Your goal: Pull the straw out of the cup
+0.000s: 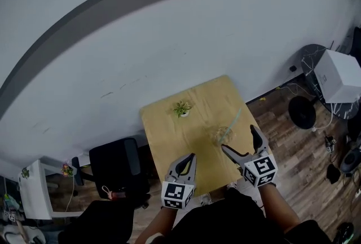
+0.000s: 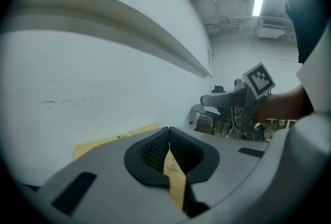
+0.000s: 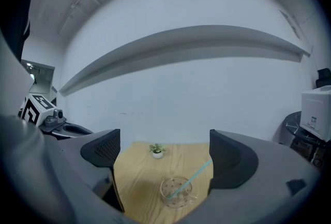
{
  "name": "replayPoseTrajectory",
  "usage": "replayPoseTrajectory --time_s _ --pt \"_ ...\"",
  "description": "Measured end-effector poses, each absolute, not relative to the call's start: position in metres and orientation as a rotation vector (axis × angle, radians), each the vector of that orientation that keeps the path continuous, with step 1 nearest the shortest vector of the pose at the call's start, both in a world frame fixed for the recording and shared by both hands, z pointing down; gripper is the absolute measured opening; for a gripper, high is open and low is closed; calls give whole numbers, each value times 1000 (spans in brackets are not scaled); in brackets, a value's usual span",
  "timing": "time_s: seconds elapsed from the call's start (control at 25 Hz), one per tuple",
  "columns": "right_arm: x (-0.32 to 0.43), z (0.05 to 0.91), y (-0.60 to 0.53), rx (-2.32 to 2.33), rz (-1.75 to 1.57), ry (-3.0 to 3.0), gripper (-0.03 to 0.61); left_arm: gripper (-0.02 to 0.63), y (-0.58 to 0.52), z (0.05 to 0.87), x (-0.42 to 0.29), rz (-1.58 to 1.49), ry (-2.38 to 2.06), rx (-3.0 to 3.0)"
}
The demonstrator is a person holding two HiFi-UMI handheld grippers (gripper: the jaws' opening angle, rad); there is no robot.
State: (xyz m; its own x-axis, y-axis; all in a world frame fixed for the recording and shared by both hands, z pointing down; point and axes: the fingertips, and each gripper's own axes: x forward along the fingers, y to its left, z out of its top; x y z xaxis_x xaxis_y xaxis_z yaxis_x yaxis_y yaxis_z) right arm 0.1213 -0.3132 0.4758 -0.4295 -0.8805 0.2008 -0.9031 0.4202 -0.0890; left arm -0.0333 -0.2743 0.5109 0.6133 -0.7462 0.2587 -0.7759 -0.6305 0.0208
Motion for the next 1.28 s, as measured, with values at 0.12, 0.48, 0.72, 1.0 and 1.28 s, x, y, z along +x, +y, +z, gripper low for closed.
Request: replayPoseTrajectory --time_s 0.12,0.48,0.72,1.0,1.28 --pt "129 490 -334 1551 325 -2559 539 20 -288 511 -27 332 -1328 2665" --pt "136 549 -375 1412 556 -2563 538 20 -299 522 -18 371 -1425 2587" --pt "142 593 -389 1374 676 -2503 532 20 -301 530 -23 392 -1458 2538" --pt "147 643 -403 1316 811 -2423 478 20 -301 546 -42 385 -1514 2416" --pt "148 664 -410 1280 851 -2395 355 20 -306 552 -48 378 -1549 2363"
